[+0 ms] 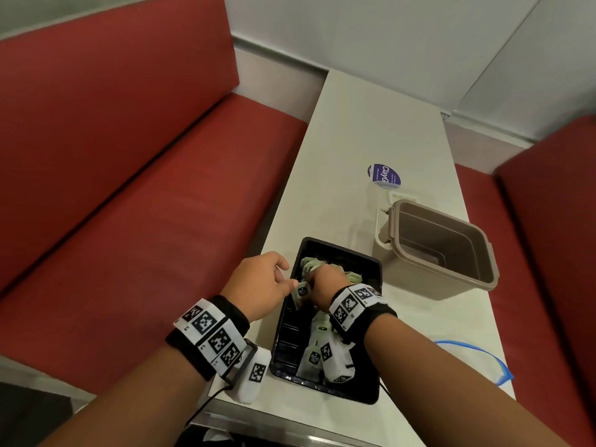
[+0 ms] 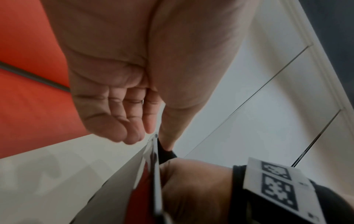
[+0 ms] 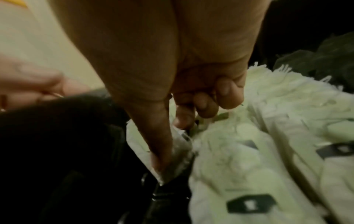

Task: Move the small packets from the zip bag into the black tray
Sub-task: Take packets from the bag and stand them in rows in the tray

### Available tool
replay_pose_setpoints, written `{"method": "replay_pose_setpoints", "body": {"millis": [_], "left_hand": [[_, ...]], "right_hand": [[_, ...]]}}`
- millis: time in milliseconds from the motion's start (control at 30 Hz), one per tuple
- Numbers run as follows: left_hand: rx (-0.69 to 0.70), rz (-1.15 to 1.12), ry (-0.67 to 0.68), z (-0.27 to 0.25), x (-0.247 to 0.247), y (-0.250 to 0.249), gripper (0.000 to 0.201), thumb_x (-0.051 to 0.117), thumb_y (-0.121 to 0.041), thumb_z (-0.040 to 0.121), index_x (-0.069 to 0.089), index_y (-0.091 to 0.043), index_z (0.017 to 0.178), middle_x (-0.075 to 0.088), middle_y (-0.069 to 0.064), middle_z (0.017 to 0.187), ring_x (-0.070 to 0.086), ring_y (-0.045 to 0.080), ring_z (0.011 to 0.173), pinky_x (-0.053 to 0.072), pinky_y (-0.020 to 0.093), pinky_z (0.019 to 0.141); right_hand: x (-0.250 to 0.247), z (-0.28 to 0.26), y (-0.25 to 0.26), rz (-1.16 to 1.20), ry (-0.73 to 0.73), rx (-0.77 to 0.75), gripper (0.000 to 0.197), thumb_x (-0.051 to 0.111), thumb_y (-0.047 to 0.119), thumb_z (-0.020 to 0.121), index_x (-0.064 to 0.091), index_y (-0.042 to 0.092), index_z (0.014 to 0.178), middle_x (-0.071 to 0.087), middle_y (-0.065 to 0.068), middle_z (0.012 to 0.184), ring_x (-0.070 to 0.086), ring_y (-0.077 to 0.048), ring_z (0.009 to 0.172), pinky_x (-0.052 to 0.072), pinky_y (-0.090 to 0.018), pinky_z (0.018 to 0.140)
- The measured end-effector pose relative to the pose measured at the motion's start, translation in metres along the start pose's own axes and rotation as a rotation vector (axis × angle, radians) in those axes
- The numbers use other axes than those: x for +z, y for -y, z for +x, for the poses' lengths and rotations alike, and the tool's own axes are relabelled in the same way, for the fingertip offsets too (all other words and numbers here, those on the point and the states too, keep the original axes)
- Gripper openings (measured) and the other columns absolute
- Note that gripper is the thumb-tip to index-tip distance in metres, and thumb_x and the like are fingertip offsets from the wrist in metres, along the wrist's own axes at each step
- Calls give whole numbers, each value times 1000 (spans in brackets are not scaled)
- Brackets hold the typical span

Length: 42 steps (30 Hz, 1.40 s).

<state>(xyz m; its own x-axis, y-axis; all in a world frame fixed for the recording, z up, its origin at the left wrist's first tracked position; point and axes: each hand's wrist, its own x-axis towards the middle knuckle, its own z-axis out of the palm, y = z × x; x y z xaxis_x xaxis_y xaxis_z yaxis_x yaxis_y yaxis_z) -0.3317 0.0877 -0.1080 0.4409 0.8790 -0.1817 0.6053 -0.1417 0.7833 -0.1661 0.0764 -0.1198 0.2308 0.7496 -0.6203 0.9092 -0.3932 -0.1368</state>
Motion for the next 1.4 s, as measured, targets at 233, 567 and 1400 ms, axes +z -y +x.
{"method": "replay_pose_setpoints", "body": {"millis": [233, 567, 1400], "left_hand": [[1, -15, 44, 1, 6, 4, 19, 69, -24, 90, 64, -20, 108, 68, -6, 78, 57, -3, 67, 36, 5, 55], [-26, -68, 45, 4, 11, 8, 17, 69, -23, 90, 63, -22, 105, 68, -6, 75, 57, -4, 54, 44, 13, 59], [181, 205, -80, -31, 59, -143, 13, 66, -29, 90, 66, -26, 103, 66, -12, 83, 60, 4, 74, 51, 24, 73]], "right_hand": [[16, 17, -3, -95, -40, 22, 33, 64, 53, 62, 54, 35, 88, 66, -6, 102, 61, -34, 106, 49, -54, 95], [27, 6, -7, -173, -222, -65, 43, 66, 32, 86, 50, 14, 123, 62, -9, 115, 62, -29, 105, 49, -36, 79], [-50, -118, -174, 379, -519, -257, 15, 68, 31, 85, 57, 23, 80, 62, 6, 75, 58, -14, 72, 47, -31, 66]]}}
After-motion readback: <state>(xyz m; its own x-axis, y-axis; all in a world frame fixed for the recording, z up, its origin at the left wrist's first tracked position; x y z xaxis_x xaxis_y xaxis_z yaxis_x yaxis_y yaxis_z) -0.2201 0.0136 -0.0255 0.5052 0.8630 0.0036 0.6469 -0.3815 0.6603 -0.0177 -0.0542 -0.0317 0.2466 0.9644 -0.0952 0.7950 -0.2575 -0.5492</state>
